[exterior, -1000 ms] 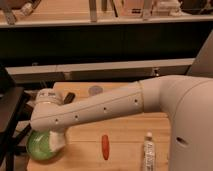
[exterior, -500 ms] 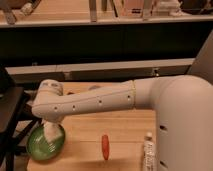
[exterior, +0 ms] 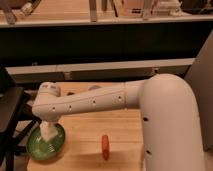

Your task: Place the white sponge in the ceramic bowl

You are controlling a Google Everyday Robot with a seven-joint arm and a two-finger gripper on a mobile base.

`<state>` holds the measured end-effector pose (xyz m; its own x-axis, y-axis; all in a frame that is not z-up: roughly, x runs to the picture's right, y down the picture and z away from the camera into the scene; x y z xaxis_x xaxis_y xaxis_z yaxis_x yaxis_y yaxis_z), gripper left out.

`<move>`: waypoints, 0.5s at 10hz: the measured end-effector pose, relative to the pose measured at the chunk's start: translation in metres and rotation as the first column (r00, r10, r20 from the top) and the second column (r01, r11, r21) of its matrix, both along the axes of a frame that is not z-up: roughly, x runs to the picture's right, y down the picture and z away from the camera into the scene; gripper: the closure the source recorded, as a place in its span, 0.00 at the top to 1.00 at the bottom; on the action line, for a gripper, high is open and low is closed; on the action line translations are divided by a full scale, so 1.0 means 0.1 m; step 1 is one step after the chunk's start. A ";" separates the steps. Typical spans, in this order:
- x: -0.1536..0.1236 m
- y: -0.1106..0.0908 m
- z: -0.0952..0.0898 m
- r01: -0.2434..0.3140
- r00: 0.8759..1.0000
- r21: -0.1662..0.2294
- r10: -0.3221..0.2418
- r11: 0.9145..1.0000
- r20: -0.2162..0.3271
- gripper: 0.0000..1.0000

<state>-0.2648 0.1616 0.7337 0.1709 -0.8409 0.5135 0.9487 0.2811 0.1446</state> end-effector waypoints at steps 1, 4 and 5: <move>0.07 0.01 -0.08 0.000 1.000 -0.003 0.000 1.000 -0.003 0.53; 0.06 -0.04 -0.14 0.003 1.000 -0.002 -0.003 1.000 0.005 0.41; 0.03 0.01 -0.09 0.010 1.000 0.000 -0.010 1.000 0.010 0.46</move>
<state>-0.2618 0.1622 0.7244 0.1571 -0.8425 0.5153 0.9500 0.2716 0.1543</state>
